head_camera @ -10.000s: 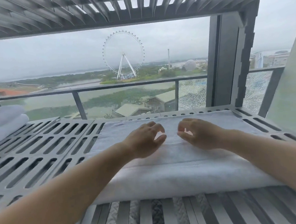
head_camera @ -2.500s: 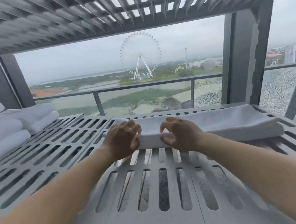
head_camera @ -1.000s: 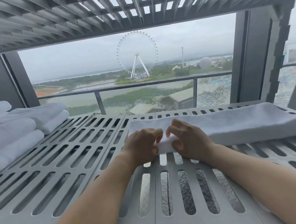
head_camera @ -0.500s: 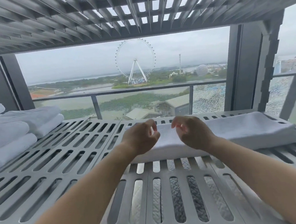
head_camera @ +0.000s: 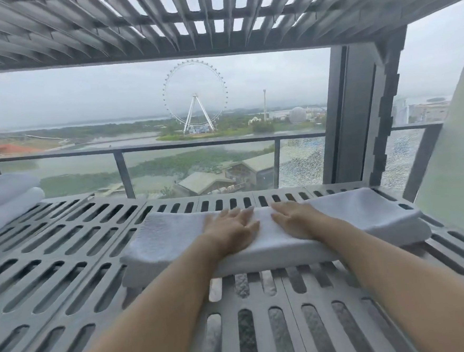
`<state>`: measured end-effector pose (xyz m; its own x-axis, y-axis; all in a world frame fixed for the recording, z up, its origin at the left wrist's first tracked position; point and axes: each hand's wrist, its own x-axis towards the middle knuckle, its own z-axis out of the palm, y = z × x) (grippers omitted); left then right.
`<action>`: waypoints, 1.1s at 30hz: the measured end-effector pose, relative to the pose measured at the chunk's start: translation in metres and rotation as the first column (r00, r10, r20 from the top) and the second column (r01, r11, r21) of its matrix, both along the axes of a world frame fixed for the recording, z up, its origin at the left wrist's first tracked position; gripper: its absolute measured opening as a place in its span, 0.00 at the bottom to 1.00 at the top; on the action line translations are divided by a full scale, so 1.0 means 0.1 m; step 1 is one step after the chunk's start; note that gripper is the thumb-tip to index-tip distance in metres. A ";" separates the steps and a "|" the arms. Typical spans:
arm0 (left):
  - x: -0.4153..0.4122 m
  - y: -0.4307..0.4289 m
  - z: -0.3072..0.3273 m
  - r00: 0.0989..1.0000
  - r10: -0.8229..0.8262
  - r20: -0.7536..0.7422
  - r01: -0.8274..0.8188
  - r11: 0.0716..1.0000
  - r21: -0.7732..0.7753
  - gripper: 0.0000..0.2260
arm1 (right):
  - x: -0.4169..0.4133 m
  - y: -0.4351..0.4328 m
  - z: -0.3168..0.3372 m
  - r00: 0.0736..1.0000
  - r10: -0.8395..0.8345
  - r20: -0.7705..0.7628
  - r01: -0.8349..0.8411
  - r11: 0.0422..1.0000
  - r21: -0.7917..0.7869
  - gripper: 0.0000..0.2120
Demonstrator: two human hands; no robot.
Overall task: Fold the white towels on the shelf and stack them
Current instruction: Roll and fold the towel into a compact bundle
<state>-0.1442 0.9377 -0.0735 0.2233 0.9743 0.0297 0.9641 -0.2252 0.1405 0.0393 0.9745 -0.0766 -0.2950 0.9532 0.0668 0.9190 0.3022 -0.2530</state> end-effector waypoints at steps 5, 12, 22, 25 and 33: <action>-0.07 0.00 -0.06 0.998 0.058 -0.027 -0.059 0.998 -0.021 0.26 | 0.34 0.12 -0.03 0.981 -0.147 0.124 0.152 0.988 -0.032 0.31; -0.01 -0.07 0.03 0.993 0.079 -0.091 -0.081 0.997 -0.015 0.26 | 0.60 0.09 0.00 0.982 -0.148 0.114 0.148 0.989 0.003 0.29; 1.18 -0.02 0.19 0.995 -0.088 0.055 0.087 0.996 0.028 0.23 | 0.74 -0.17 0.16 0.986 0.120 -0.111 -0.113 0.991 0.074 0.19; 1.30 0.01 0.03 0.996 -0.093 0.014 0.093 0.996 -0.005 0.23 | 1.02 -0.20 0.10 0.990 0.140 0.013 -0.140 0.990 0.022 0.22; 1.26 0.03 -0.05 0.995 -0.091 -0.043 0.091 0.996 0.001 0.28 | 1.31 -0.19 -0.02 0.988 0.065 0.142 -0.064 0.998 -0.008 0.27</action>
